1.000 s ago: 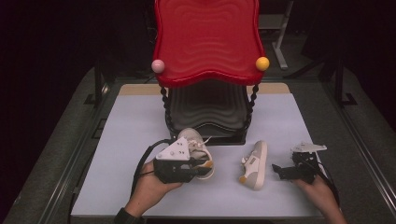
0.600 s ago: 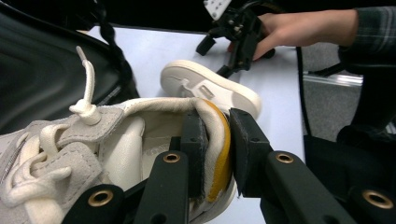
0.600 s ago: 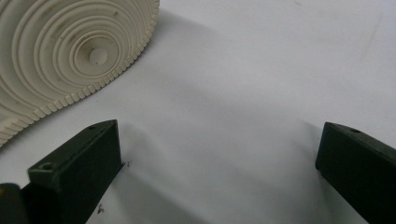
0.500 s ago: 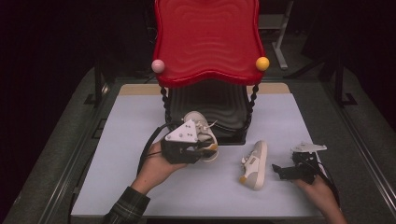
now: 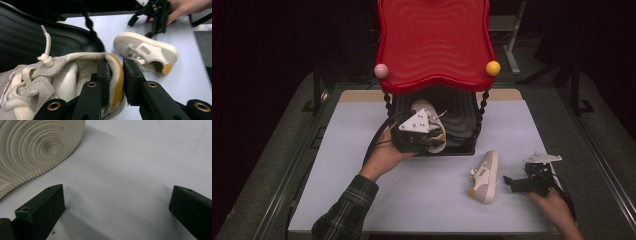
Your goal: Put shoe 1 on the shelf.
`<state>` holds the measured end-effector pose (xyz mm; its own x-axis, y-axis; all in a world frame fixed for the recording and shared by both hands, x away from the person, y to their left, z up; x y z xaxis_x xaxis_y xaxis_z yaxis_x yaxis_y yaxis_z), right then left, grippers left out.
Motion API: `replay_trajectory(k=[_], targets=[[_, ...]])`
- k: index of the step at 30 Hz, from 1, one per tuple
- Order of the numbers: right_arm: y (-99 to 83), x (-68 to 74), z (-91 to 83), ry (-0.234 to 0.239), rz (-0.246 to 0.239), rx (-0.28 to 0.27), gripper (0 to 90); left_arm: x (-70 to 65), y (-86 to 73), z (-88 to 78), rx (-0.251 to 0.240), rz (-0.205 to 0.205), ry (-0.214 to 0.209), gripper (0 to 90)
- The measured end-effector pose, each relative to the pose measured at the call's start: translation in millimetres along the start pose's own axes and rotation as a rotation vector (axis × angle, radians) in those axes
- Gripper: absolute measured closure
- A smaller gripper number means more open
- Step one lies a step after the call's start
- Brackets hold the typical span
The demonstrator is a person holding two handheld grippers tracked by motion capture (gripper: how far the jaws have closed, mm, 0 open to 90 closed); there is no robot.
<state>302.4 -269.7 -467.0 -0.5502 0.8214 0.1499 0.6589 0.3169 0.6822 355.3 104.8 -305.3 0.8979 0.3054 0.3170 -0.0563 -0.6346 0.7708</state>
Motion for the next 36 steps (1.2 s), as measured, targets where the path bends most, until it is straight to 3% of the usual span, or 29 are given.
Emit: replay_trajectory(k=[11,21,29,31,33,34,35,36], targets=[[0.0,0.0,-0.1,0.001,0.000,-0.001,0.0,22.9,1.1,17.5,0.015,0.032,0.059,76.3],[0.0,-0.1,-0.1,0.002,0.002,-0.002,0.0,26.5,-7.0,28.4,0.023,0.013,0.064,76.2],[0.9,-0.3,-0.2,0.003,0.001,0.007,0.0,27.6,-13.3,27.4,0.000,-0.072,0.056,74.2],[4.0,-1.2,-0.5,0.007,0.002,0.034,0.6,27.9,-12.9,26.3,0.008,-0.081,0.061,71.6],[7.0,-2.6,-2.3,0.002,0.011,0.047,8.3,27.7,-11.1,23.7,-0.008,-0.107,0.067,66.8],[8.9,-5.1,-6.5,-0.006,0.024,0.039,20.3,27.6,-9.8,21.7,-0.019,-0.116,0.071,63.1],[8.9,-5.1,-6.5,-0.006,0.024,0.039,20.3,27.4,-8.7,19.6,-0.025,-0.129,0.076,63.1],[10.1,-6.7,-8.4,0.004,0.041,0.039,26.3,26.7,-7.6,17.9,-0.032,-0.143,0.081,61.4]])
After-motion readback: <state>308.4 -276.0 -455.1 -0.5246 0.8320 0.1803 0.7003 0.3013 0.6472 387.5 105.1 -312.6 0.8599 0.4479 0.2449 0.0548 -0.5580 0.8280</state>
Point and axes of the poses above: each handheld gripper's, and its own axes: z roughly forward along the jaws, y roughly out of its top, x roughly to its left, the point moved 1 cm from there along z, roughly forward along the jaws, and after that the axes turned 10 degrees about y, right-handed, at the moved point
